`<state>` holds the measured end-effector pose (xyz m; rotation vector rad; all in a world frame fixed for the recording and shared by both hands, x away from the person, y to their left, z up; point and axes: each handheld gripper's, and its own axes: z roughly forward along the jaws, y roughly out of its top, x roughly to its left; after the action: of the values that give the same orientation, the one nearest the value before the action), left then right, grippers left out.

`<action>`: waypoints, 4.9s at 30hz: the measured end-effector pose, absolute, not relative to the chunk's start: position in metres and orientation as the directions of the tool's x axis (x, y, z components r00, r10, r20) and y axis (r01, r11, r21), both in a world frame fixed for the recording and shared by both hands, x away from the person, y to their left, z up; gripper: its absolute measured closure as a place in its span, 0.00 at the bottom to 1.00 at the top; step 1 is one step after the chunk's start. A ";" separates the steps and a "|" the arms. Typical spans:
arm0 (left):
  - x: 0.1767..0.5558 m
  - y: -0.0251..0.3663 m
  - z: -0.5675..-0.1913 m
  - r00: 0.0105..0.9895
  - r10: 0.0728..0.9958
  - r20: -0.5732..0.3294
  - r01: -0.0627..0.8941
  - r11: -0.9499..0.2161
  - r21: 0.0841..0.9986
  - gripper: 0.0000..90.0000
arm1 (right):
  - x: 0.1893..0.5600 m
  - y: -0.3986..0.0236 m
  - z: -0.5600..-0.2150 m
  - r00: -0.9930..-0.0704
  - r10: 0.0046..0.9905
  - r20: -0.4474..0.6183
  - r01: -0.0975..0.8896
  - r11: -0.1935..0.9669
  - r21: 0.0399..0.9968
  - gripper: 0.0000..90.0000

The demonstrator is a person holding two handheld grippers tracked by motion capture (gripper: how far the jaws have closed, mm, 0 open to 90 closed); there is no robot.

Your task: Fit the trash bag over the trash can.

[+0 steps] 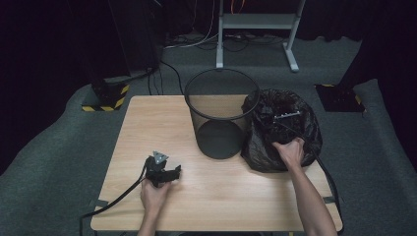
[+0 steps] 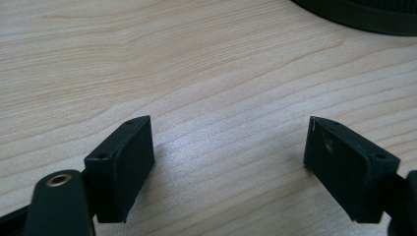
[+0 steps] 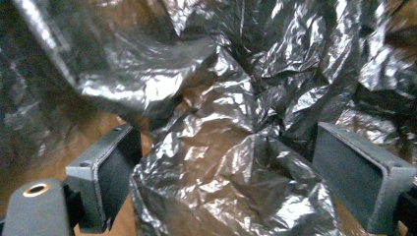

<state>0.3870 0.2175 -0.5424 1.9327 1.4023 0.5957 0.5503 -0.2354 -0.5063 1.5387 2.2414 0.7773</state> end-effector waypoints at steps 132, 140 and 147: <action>0.387 0.218 -0.542 0.321 0.947 -0.022 0.643 -0.201 0.739 0.21 | 0.465 -0.291 -0.196 -0.420 0.905 -0.065 0.153 0.141 0.978 1.00; 0.387 0.218 -0.542 0.321 0.947 -0.021 0.641 -0.201 0.740 0.21 | 0.461 -0.284 -0.186 -0.437 0.896 -0.077 0.126 0.145 0.981 1.00; 0.387 0.218 -0.542 0.321 0.947 -0.021 0.641 -0.200 0.741 0.21 | 0.465 -0.268 -0.183 -0.461 0.883 -0.087 0.117 0.158 0.980 1.00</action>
<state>0.3873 0.2177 -0.5423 1.9316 1.3992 0.5957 0.4648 -0.2681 -0.1833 0.9620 1.7264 1.3677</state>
